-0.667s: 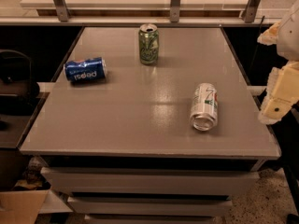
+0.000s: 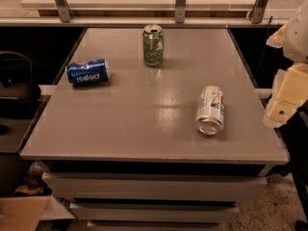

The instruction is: Move 7up can near pepsi can

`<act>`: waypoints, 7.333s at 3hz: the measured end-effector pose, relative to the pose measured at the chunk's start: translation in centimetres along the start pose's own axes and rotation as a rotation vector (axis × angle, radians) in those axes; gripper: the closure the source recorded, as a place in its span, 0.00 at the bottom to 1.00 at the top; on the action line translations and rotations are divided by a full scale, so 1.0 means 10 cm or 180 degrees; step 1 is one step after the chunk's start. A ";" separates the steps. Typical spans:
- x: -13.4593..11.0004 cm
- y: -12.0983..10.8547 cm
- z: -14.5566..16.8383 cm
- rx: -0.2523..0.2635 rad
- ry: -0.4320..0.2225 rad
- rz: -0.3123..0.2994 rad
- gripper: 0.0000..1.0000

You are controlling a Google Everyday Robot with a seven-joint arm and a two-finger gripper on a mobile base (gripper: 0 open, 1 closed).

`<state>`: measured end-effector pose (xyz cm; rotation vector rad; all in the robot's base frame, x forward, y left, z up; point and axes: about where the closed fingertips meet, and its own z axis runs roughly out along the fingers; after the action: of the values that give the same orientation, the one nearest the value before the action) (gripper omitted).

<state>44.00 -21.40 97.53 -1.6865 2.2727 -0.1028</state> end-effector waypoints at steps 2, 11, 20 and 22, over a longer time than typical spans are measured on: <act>-0.19 0.00 0.38 -0.0048 0.0352 0.0779 0.00; -0.62 -0.02 1.56 -0.0186 0.0598 0.3651 0.41; -3.05 0.22 1.24 0.0269 0.0435 0.0026 1.00; -3.16 0.21 1.23 0.0287 0.0327 -0.0018 1.00</act>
Offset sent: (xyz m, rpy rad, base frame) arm 0.0169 0.0363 -0.0585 0.0964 0.1707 -0.8443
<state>53.80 10.60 91.71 -1.6775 2.2996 -0.2951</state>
